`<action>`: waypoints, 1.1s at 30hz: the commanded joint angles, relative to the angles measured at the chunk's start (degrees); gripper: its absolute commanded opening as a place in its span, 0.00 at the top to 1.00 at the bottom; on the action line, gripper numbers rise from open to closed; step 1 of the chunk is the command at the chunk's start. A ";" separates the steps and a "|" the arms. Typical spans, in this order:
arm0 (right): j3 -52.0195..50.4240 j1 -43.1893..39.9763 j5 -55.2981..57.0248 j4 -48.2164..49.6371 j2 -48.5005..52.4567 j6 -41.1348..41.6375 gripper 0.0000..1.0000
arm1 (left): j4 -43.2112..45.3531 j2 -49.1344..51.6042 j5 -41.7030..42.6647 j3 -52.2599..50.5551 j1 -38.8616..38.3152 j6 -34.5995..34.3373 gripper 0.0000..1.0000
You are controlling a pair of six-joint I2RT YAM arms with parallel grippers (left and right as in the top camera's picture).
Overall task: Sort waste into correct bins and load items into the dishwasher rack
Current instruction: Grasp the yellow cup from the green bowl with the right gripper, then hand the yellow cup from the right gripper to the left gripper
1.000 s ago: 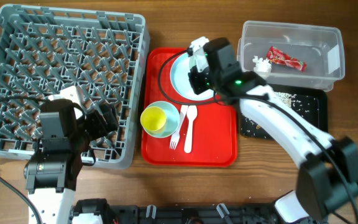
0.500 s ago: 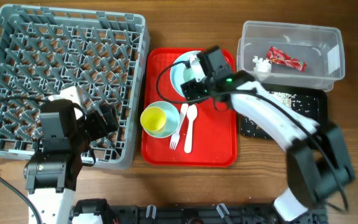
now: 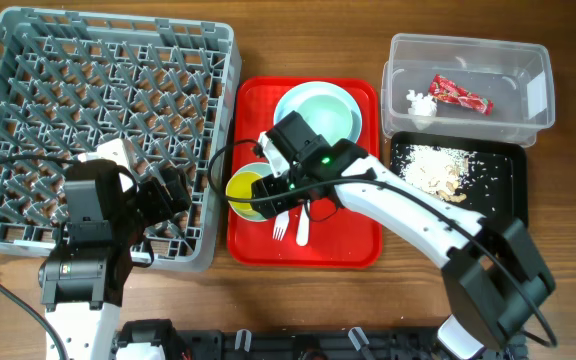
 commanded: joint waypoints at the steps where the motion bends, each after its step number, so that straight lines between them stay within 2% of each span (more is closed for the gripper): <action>1: 0.22 0.17 2.56 1.03 2.03 3.67 0.62 | 0.00 0.07 -0.11 1.11 0.00 -0.31 0.00; 2: 0.24 0.15 3.54 1.70 1.86 4.59 0.67 | -0.02 0.07 -0.11 1.11 0.00 -0.31 0.00; 4: 0.48 -0.48 5.75 2.25 0.79 4.57 0.91 | 0.00 0.07 -0.11 1.11 0.00 -0.31 0.00; 5: 0.48 -1.55 5.84 2.01 -0.61 4.55 0.96 | 0.00 0.07 -0.11 1.11 0.00 -0.31 0.00; 9: 0.46 -7.74 5.20 0.83 -10.05 4.17 0.96 | 0.00 0.07 0.42 1.11 0.00 -0.33 0.00; 12: 0.46 -15.85 -3.23 0.96 -17.86 4.17 0.96 | 1.44 0.35 8.72 1.11 0.00 -0.61 0.00; 14: 0.46 -22.93 -15.80 0.96 -19.43 4.15 0.96 | 5.51 2.16 20.37 1.11 0.00 -3.58 0.00; 15: 0.44 -27.04 -25.53 0.98 -18.84 4.17 0.96 | 8.24 3.74 26.80 1.11 0.00 -3.54 0.00; 16: 0.37 -28.79 -30.60 1.09 -18.45 4.15 0.96 | 10.40 4.79 31.36 1.11 0.00 -3.54 0.00; 18: 0.33 -32.13 -41.92 2.05 -16.61 4.17 0.96 | 20.55 8.83 48.19 1.11 0.00 -3.56 0.01; 20: 0.31 -32.24 -47.43 3.67 -15.76 4.15 0.96 | 28.65 11.72 55.71 1.11 -0.02 -6.69 0.00; 22: 0.28 -32.02 -51.28 5.07 -15.41 4.17 0.96 | 36.28 14.64 57.05 1.11 -1.25 -11.63 0.00; 26: 0.28 -31.80 -54.14 5.27 -15.41 4.28 0.96 | 48.78 17.27 57.51 1.11 -8.24 -13.31 0.00; 30: 0.28 -31.21 -56.65 5.29 -15.41 4.35 0.96 | 58.18 17.33 57.35 1.11 -13.51 -16.50 0.00; 33: 0.28 -29.59 -58.80 5.77 -15.41 4.37 0.96 | 59.60 17.35 56.92 1.11 -15.63 -16.83 0.00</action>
